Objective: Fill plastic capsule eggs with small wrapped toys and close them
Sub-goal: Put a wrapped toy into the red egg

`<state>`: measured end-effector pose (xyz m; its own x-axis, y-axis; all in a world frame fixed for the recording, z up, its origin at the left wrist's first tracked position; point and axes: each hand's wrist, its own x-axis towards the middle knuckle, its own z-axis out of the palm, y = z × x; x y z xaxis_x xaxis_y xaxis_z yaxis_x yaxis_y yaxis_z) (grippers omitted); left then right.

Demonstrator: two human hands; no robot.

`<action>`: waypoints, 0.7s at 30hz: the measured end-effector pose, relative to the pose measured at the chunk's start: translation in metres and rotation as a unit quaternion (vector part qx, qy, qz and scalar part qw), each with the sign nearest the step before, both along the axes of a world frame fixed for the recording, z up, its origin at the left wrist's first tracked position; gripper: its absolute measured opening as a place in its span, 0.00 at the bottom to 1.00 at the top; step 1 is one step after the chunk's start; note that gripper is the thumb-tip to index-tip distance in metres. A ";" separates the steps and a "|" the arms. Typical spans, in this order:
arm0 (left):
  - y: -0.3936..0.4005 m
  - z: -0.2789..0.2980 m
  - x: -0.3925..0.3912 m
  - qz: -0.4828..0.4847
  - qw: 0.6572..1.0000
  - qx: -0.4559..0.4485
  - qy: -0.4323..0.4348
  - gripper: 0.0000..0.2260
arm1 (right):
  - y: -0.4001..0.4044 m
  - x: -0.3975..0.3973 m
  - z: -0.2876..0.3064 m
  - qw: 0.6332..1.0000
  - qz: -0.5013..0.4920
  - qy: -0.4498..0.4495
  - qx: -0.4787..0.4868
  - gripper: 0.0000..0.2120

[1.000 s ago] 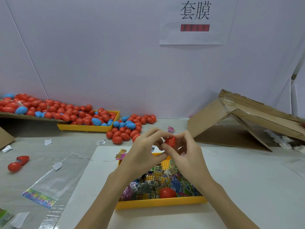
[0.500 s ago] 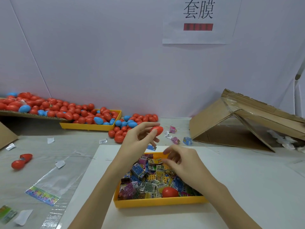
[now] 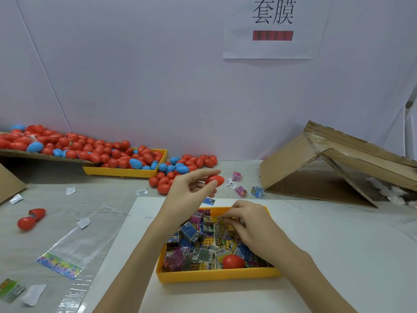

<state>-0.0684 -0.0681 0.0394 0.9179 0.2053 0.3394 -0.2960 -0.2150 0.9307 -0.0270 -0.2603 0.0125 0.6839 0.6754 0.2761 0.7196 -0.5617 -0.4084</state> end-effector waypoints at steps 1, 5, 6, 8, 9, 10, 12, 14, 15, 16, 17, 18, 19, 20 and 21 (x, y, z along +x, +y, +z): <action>0.001 0.000 0.000 0.000 1.000 0.005 0.002 0.12 | 0.000 0.001 0.000 1.000 0.002 -0.008 -0.002 0.12; 0.004 -0.003 0.002 0.004 1.000 0.026 0.013 0.11 | -0.002 0.001 0.001 1.000 0.004 -0.016 0.007 0.16; 0.004 -0.004 0.002 0.005 0.999 0.032 0.015 0.11 | -0.003 0.001 0.002 1.000 0.007 -0.013 0.014 0.16; 0.004 -0.006 0.003 0.005 0.999 0.048 0.019 0.12 | -0.005 0.001 0.005 0.999 0.009 -0.003 0.037 0.14; 0.003 -0.006 0.003 0.001 0.998 0.061 0.019 0.13 | -0.006 0.002 0.006 0.998 0.009 0.008 0.055 0.13; 0.003 -0.006 0.003 -0.005 0.997 0.077 0.017 0.13 | -0.007 0.002 0.008 0.997 0.008 0.022 0.074 0.11; 0.001 -0.006 0.002 -0.018 0.994 0.104 0.013 0.11 | -0.010 0.003 0.011 0.993 0.003 0.046 0.110 0.09; 0.000 -0.006 0.002 -0.021 0.992 0.124 0.009 0.10 | -0.013 0.006 0.013 0.989 0.003 0.071 0.131 0.08; 0.000 -0.006 0.002 -0.019 0.991 0.130 0.006 0.09 | -0.014 0.007 0.013 0.987 0.002 0.084 0.135 0.07; 0.000 -0.007 0.002 -0.018 0.991 0.131 0.002 0.08 | -0.015 0.008 0.013 0.986 -0.002 0.094 0.138 0.07; 0.000 -0.007 0.002 -0.020 0.992 0.128 -0.001 0.08 | -0.016 0.009 0.012 0.985 -0.007 0.099 0.138 0.06; 0.000 -0.007 0.002 -0.022 0.992 0.125 -0.003 0.09 | -0.016 0.010 0.011 0.985 -0.012 0.104 0.139 0.06; 0.001 -0.007 0.002 -0.024 0.992 0.125 -0.004 0.09 | -0.016 0.012 0.009 0.985 -0.016 0.106 0.137 0.05; 0.001 -0.007 0.002 -0.025 0.992 0.126 -0.003 0.09 | -0.017 0.012 0.009 0.985 -0.020 0.107 0.131 0.04; 0.002 -0.006 0.002 -0.027 0.992 0.126 0.000 0.09 | -0.017 0.013 0.008 0.987 -0.020 0.104 0.120 0.03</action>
<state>-0.0667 -0.0660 0.0331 0.9249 0.0648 0.3747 -0.3140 -0.4255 0.8487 -0.0141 -0.2775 0.0207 0.7670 0.5796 0.2753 0.5857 -0.4570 -0.6695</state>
